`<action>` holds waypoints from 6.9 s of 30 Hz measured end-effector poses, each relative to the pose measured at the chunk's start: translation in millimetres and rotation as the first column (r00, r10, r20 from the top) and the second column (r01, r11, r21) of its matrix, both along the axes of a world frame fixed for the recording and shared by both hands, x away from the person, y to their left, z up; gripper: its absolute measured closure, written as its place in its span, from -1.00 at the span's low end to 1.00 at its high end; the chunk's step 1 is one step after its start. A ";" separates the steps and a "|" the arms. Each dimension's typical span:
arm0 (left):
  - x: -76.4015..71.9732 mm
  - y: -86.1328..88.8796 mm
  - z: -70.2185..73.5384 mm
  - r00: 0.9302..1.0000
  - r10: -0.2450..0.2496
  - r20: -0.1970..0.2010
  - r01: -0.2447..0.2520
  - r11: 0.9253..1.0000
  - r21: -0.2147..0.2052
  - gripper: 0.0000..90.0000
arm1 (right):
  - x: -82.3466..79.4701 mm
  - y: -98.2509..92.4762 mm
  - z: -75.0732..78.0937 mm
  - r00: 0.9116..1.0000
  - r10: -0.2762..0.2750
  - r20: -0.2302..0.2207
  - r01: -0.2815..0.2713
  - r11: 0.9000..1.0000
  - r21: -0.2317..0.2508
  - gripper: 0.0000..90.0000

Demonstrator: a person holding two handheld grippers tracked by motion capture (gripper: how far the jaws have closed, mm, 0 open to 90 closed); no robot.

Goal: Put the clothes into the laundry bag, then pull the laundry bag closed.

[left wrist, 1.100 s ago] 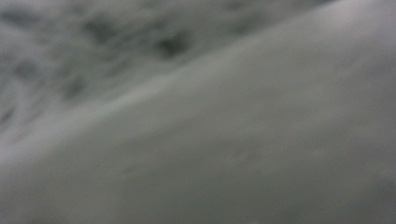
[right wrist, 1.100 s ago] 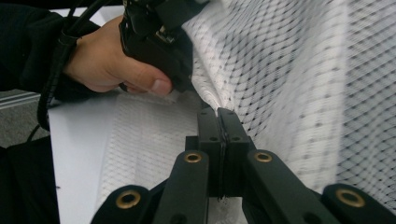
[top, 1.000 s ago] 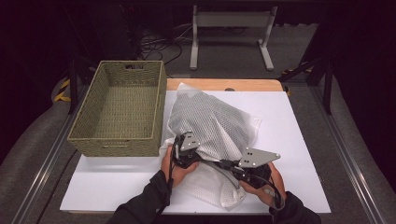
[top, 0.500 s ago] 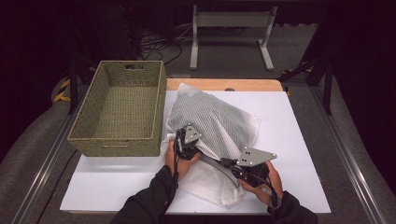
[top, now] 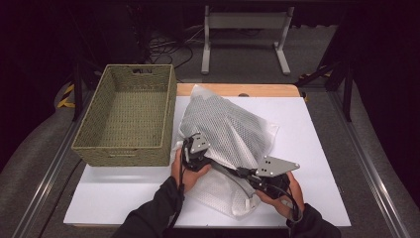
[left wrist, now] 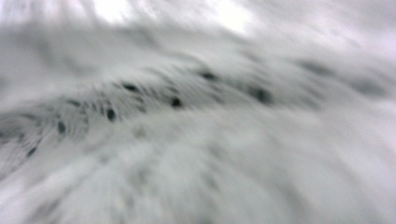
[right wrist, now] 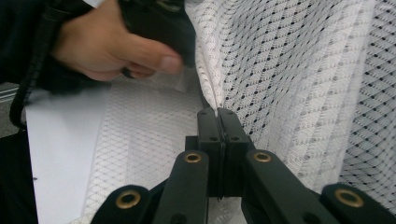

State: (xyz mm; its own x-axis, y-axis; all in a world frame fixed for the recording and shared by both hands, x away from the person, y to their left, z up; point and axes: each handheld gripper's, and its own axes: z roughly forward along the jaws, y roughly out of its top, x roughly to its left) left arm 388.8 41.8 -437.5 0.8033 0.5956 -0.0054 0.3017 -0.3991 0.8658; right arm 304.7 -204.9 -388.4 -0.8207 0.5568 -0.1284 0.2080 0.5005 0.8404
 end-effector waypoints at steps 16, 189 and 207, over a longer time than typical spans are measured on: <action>-42.3 58.8 7.4 0.998 -0.070 0.003 0.070 0.992 0.102 0.99 | -5.2 1.2 6.6 1.000 0.019 0.001 -0.019 0.999 0.026 0.99; -82.1 166.9 -22.0 0.978 0.058 -0.201 -0.034 0.992 0.121 -0.04 | 4.3 35.6 -18.4 0.996 0.064 -0.059 -0.066 0.998 -0.023 0.89; -106.6 171.2 -8.4 0.988 -0.060 -0.145 0.077 0.990 0.117 0.90 | -4.5 54.2 -8.5 0.994 0.112 0.002 -0.112 0.993 0.032 0.24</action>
